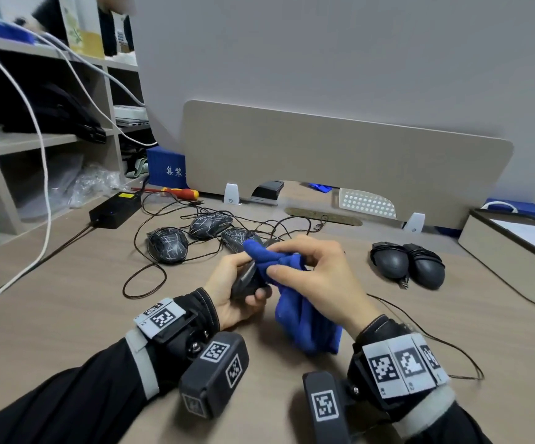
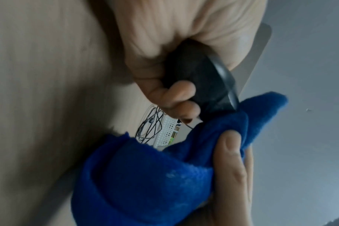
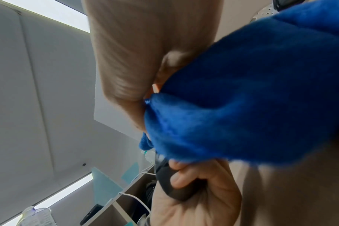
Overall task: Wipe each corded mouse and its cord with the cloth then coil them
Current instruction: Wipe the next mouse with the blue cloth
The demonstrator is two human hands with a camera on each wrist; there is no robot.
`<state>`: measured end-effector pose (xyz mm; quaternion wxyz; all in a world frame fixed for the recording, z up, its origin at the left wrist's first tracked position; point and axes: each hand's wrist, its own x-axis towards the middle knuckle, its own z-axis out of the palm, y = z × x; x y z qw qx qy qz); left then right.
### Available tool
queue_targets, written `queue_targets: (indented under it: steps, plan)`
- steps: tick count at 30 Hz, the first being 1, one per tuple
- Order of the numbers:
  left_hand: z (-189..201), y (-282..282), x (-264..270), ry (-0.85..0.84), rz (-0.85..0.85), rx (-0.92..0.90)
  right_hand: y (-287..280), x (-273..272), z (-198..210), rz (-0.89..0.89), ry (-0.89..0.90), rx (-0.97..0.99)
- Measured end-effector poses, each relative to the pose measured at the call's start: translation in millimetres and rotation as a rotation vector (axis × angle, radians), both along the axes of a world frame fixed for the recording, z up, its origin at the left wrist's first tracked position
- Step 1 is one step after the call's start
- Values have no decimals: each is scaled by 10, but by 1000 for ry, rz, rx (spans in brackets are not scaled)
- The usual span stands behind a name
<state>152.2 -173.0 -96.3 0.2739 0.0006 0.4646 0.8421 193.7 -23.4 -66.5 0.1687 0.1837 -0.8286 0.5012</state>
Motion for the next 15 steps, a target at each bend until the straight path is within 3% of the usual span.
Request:
queue_targets:
  steps: [4, 10, 15]
  plan:
    - [-47, 35, -26, -11, 31, -66, 51, -78, -50, -163, -9, -53]
    - [-94, 61, -44, 74, 83, -89, 1, 50, 65, 83, -52, -36]
    - [-57, 64, -30, 24, 68, -118, 76, 37, 118, 36, -119, -285]
